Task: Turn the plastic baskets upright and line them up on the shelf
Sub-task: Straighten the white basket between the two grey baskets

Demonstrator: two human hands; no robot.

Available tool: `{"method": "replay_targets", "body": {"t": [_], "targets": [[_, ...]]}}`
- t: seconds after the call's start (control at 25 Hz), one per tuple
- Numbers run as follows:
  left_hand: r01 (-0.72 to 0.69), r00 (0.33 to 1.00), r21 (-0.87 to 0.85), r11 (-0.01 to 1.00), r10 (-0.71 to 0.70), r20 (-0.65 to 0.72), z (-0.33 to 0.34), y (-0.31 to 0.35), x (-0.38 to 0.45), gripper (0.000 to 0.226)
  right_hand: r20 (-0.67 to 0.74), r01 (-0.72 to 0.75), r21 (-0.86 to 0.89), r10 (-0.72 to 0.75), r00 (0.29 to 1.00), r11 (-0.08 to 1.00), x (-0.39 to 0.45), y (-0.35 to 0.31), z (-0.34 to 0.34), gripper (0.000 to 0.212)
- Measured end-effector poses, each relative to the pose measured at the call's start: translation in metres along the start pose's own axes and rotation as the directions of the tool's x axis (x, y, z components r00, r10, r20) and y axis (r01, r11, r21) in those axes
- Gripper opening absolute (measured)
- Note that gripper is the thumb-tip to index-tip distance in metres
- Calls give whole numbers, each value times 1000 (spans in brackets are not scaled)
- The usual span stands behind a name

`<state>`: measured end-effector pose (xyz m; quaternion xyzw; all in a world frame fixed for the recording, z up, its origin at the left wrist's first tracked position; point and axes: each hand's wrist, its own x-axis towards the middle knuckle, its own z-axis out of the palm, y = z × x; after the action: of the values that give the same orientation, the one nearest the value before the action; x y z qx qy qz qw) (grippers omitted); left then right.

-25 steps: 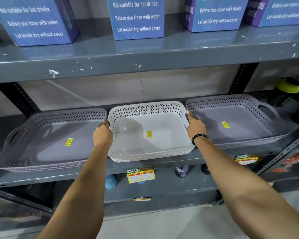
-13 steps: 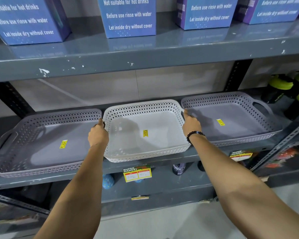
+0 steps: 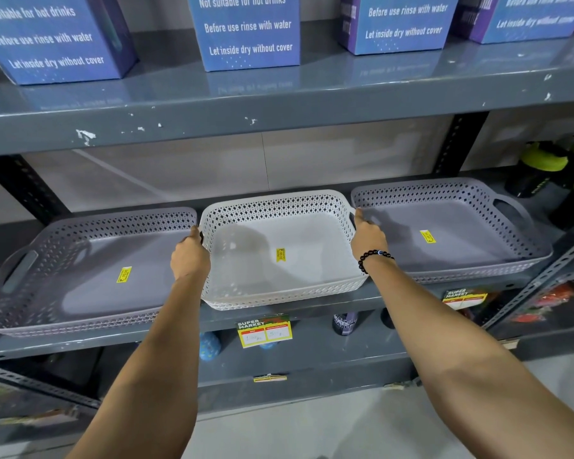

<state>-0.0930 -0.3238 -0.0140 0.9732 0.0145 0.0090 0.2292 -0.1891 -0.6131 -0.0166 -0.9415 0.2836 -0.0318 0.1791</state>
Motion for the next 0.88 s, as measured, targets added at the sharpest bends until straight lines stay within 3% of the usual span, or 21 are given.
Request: {"method": "replay_targets", "body": {"t": [0.6, 0.88], "targets": [[0, 1000, 40, 999, -1, 22, 0, -1, 1, 61, -26, 15, 26, -14, 1000, 1000, 2, 4, 5, 67], [-16, 999, 25, 1000, 15, 44, -2, 2, -1, 43, 11, -18, 3, 18, 1000, 1000, -3, 0, -1, 62]]}}
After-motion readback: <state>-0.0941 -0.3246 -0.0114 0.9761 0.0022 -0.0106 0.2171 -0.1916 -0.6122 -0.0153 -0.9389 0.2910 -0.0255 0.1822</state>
